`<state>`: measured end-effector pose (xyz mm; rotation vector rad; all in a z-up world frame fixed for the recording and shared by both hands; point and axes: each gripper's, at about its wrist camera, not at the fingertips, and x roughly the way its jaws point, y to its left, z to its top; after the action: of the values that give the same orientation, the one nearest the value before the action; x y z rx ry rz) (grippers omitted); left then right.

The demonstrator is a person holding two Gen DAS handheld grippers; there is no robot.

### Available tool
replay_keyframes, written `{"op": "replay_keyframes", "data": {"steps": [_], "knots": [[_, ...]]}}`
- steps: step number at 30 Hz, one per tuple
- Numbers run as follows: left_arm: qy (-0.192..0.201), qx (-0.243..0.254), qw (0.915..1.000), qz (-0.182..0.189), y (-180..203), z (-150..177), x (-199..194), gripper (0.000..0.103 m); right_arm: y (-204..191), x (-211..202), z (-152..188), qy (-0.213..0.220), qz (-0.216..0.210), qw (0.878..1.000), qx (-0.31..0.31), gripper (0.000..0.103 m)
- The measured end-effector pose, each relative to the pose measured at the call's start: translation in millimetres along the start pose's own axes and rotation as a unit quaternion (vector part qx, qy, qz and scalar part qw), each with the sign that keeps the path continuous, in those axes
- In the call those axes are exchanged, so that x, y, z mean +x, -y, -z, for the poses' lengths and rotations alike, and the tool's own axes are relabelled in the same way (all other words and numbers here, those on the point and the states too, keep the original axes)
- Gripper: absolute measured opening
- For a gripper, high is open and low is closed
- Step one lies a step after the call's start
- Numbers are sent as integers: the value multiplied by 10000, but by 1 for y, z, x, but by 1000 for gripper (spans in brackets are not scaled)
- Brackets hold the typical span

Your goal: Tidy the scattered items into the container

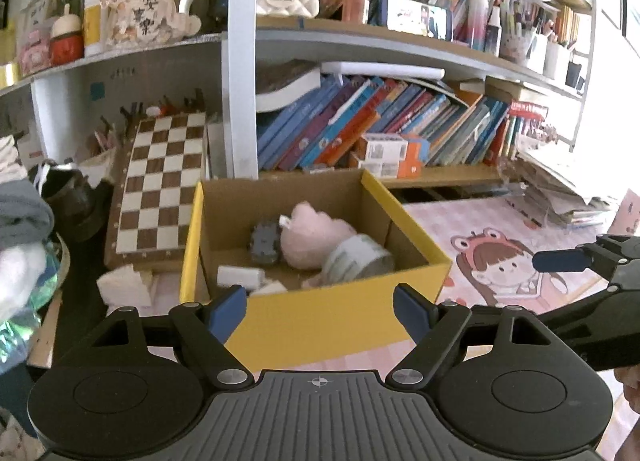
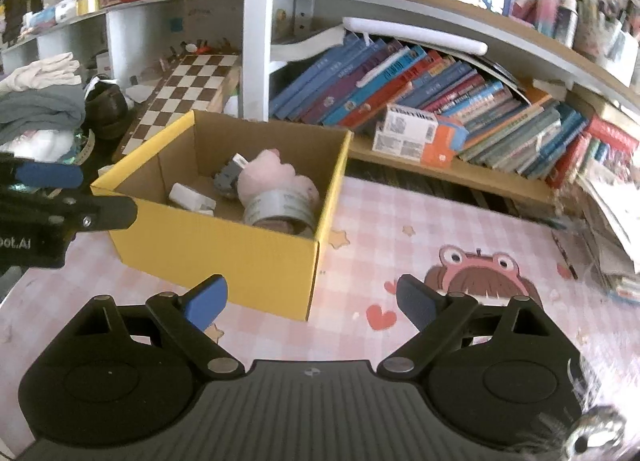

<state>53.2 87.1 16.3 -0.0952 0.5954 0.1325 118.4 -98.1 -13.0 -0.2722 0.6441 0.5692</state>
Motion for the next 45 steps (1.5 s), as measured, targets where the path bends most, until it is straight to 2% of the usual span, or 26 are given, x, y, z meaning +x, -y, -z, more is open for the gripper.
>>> {"op": "replay_keyframes", "data": {"steps": [18,21,23,28,32,45], "knots": [[-281,-41,9996,-30,15,28,-6,83,11,-17,42,-285,377,9965,689,94],[-317,-22,9995,-47,21,33,-7,86,12,-19,47,-310,470,9954,780,95],[-357,29,9994,-35,26,38,-7,90,11,-19,50,-304,534,9950,783,98],[-531,242,9983,-22,36,44,-3,90,10,-19,56,-320,673,9942,776,99],[-594,269,9979,-38,37,46,-1,95,9,-20,58,-330,685,9940,791,99],[-743,193,9970,-47,35,49,6,96,12,-19,58,-357,641,9946,733,100]]}}
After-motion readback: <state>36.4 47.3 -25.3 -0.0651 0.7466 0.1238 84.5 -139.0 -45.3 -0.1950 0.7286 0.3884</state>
